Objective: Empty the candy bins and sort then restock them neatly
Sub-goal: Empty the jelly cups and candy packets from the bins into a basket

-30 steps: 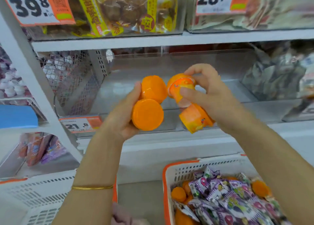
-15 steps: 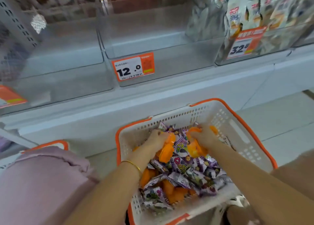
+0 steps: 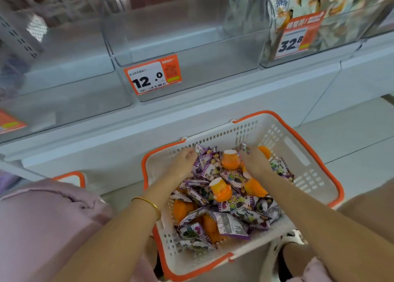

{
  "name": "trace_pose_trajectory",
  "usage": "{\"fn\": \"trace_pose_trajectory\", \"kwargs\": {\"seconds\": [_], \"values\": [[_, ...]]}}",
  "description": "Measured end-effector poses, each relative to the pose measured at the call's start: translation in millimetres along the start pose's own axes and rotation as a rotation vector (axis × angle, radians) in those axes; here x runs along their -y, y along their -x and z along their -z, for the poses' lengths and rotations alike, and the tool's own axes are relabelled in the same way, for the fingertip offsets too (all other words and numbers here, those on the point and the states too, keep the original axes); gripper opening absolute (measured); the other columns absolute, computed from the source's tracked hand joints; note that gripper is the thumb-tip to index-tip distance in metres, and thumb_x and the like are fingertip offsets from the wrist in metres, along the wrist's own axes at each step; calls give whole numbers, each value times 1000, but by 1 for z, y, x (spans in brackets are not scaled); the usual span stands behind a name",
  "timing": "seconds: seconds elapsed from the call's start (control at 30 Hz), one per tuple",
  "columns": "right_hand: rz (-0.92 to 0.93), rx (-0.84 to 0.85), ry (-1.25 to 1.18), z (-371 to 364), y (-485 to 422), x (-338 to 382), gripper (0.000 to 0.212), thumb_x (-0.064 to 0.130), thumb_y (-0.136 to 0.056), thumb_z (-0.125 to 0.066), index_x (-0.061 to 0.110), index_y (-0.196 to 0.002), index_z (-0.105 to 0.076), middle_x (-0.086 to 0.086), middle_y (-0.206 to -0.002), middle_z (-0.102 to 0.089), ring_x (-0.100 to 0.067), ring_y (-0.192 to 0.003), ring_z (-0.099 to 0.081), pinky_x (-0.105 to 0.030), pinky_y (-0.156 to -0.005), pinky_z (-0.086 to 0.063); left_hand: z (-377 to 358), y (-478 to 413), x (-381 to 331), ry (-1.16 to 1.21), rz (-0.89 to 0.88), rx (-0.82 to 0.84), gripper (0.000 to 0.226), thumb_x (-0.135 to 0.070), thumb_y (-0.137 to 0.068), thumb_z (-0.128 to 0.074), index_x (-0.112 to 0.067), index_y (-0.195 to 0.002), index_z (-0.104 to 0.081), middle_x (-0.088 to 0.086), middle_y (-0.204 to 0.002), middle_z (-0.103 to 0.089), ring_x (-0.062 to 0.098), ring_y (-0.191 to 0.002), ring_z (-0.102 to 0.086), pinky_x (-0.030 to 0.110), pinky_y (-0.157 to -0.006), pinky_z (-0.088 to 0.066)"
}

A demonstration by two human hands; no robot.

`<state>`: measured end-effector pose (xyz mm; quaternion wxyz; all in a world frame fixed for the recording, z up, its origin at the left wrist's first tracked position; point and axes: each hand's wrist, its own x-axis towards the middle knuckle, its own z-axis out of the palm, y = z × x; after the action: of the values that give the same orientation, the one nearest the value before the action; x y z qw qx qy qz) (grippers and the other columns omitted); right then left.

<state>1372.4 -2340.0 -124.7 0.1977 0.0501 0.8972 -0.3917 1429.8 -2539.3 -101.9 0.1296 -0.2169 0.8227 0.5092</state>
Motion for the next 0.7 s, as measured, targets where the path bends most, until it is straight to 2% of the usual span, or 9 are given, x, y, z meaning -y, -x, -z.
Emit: {"fn": "trace_pose_trajectory", "kwargs": {"seconds": [0.07, 0.17, 0.23, 0.37, 0.57, 0.7], "values": [[112, -23, 34, -3, 5, 10, 50, 34, -99, -42, 7, -140, -39, -11, -125, -53, -25, -98, -58, -35, -78, -46, 20, 9, 9, -57, -22, -155, 36, -25, -101, -41, -12, -133, -49, 3, -132, -51, 19, -112, -53, 44, -98, -47], [281, 10, 87, -13, 19, 34, 47, 30, -100, -42, 7, -141, -37, -14, -140, -43, -32, -124, -46, -43, -100, -39, 44, 26, 31, -133, 1, -314, 36, -16, -99, -44, -5, -132, -50, 12, -137, -50, 25, -124, -48, 36, -105, -39], [381, 53, 111, -23, 29, 49, 47, 30, -100, -42, 8, -141, -37, -16, -138, -44, -32, -125, -44, -42, -102, -37, 55, 39, 43, -178, 52, -391, 37, -14, -97, -45, -4, -132, -50, 12, -137, -49, 27, -126, -48, 29, -102, -37], [501, 193, 121, -42, 51, 71, 46, 29, -101, -41, 8, -142, -36, -15, -143, -38, -29, -130, -38, -37, -106, -31, 71, 58, 48, -250, 144, -517, 39, -13, -95, -48, -3, -132, -48, 17, -136, -49, 32, -126, -45, 34, -104, -33], [550, 271, 143, -56, 57, 77, 47, 32, -101, -40, 11, -142, -36, -14, -144, -38, -29, -127, -43, -38, -105, -34, 83, 76, 50, -439, 325, -621, 44, -18, -95, -43, -7, -137, -37, 19, -140, -35, 37, -128, -34, 41, -106, -29], [524, 280, 126, -55, 54, 70, 46, 32, -100, -41, 9, -140, -39, -13, -143, -40, -26, -132, -37, -36, -106, -30, 91, 83, 59, -412, 510, -636, 50, -19, -92, -44, -6, -138, -29, 19, -144, -26, 36, -134, -22, 46, -109, -25]]}}
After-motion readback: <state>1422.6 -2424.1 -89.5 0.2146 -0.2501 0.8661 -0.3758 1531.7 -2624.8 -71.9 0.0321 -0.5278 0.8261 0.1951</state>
